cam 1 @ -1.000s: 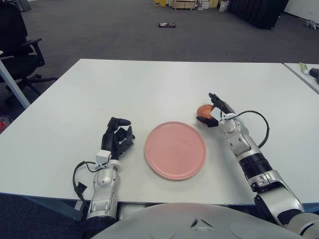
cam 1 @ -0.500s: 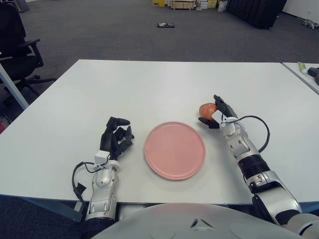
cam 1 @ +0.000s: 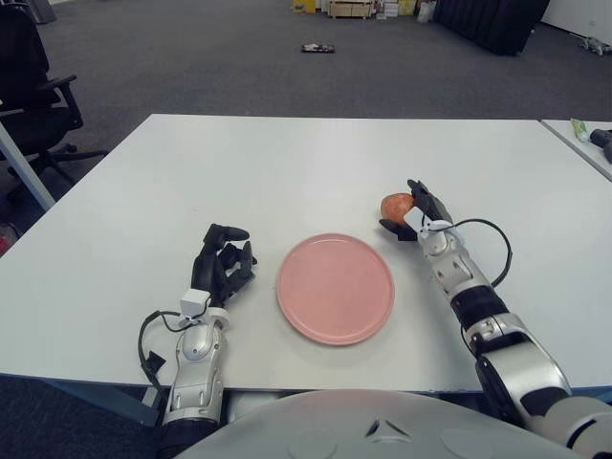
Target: Put the apple into the plate.
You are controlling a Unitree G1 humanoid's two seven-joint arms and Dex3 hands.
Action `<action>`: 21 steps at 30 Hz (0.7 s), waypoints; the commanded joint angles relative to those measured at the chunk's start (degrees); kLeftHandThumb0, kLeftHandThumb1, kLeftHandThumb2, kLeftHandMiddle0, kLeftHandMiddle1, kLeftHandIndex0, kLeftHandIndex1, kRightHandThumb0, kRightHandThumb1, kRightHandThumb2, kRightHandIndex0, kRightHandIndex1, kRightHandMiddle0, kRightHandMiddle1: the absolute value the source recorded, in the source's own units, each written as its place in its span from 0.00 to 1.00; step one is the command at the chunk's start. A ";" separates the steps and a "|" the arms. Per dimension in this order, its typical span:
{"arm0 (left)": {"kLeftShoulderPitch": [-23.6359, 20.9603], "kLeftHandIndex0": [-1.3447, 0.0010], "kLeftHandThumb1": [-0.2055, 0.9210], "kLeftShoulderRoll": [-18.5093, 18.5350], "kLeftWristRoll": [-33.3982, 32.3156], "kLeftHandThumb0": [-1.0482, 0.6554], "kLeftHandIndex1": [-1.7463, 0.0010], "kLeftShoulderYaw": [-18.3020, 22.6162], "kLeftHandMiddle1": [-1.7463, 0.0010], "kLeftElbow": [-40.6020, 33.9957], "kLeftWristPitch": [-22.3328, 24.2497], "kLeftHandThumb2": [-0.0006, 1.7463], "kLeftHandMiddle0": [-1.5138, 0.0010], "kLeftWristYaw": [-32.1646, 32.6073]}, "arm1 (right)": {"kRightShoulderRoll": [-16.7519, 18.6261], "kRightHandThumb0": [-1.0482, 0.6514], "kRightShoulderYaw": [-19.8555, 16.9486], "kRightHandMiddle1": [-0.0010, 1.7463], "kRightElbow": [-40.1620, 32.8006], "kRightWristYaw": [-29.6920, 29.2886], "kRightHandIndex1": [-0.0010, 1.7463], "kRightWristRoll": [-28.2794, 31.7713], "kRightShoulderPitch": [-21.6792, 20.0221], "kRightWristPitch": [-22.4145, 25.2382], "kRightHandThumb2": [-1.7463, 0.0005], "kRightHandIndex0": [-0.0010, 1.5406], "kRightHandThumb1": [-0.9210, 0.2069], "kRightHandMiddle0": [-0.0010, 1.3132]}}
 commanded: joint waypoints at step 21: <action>0.41 0.76 0.81 -0.17 0.07 0.39 0.00 -0.15 0.00 -1.02 0.46 0.47 0.60 -0.02 | 0.18 0.36 0.12 0.59 3.99 -5.91 0.52 -0.12 -5.81 -6.53 0.43 0.00 0.43 0.00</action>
